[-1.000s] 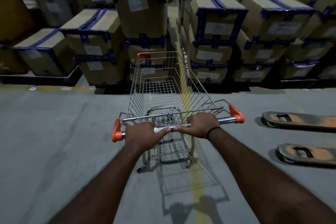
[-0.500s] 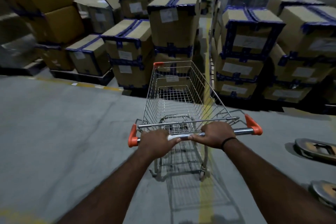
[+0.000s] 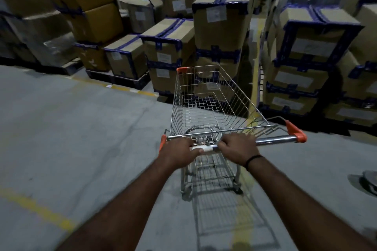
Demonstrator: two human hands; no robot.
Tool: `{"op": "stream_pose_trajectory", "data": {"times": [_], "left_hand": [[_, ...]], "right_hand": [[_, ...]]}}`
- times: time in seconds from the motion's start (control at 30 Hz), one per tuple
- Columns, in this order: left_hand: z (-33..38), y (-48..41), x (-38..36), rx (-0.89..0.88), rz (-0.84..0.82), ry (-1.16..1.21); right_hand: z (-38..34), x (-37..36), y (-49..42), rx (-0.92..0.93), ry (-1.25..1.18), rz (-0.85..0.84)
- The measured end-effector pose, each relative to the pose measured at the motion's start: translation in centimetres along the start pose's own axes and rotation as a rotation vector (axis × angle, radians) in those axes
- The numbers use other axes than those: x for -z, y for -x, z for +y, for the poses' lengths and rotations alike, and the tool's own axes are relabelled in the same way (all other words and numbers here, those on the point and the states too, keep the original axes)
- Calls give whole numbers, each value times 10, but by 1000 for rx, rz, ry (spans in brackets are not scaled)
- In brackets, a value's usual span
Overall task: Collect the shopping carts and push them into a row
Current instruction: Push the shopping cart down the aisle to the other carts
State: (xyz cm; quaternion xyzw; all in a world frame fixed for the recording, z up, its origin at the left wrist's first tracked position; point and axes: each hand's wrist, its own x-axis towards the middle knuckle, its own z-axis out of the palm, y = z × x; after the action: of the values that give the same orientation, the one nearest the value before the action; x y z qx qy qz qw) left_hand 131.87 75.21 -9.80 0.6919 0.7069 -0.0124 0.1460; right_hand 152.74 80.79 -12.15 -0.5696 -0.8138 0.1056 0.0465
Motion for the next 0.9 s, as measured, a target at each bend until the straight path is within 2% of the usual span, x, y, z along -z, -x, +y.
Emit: {"op": "stream_pose_trajectory", "data": {"times": [0.1,0.23,0.37,0.47,0.57,0.73,0.9], "left_hand": [[-20,4,-8,13,77,-68],[-39,13,-6,-19,111,-63],[-34,20,5,-89,23,60],[-28,29,13,-134,-19,233],[-33,38,25,-117,-8,333],[-78,54,42,-65,93,408],[-162,73,53,59,162,403]], "right_hand": [[-42,-21,2,18,-95,65],[-52,-24,-3,26,-111,84],[-39,-19,-15,3,-63,68],[-21,-6,-29,-56,65,8],[-25,1,-41,-127,164,-44],[-110,-12,-40,27,21,95],[-228,-18,-51,206,-168,157]]}}
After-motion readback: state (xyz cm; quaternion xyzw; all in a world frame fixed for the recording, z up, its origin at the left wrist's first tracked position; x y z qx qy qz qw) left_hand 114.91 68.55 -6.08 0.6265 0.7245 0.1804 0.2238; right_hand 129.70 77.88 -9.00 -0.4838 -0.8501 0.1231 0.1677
